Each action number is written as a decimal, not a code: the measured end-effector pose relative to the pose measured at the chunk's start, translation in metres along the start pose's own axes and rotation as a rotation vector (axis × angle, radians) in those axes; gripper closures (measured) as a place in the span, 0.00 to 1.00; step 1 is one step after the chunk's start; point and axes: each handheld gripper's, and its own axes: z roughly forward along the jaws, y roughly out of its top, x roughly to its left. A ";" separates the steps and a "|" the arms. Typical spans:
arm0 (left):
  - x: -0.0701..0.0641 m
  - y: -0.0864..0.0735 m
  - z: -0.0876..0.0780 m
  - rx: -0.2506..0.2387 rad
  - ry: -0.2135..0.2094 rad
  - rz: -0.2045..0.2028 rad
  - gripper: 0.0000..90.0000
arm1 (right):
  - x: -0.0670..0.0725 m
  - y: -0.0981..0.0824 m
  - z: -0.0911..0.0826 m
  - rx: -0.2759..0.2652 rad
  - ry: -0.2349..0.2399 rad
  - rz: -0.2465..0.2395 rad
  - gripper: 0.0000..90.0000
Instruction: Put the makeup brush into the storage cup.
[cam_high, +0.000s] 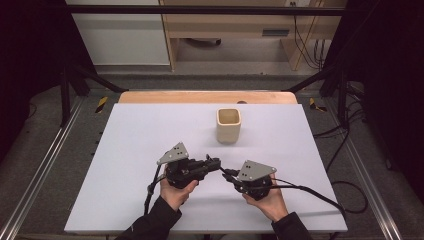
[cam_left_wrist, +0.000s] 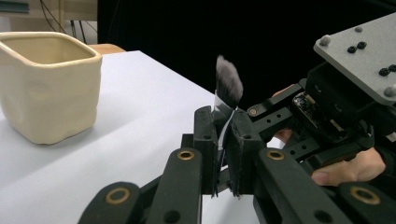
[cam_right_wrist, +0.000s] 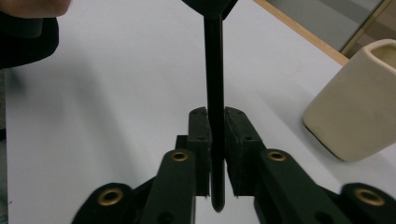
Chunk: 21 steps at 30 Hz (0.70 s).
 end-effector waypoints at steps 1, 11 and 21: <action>0.000 0.000 0.000 0.003 0.003 0.000 0.93 | 0.000 0.000 0.000 0.001 -0.008 0.005 0.75; -0.006 -0.003 0.006 0.034 0.033 0.008 0.93 | 0.002 0.005 0.000 -0.019 -0.037 0.047 0.62; -0.010 -0.006 0.011 0.050 0.034 0.017 0.93 | 0.004 0.009 -0.001 -0.029 -0.020 0.047 0.79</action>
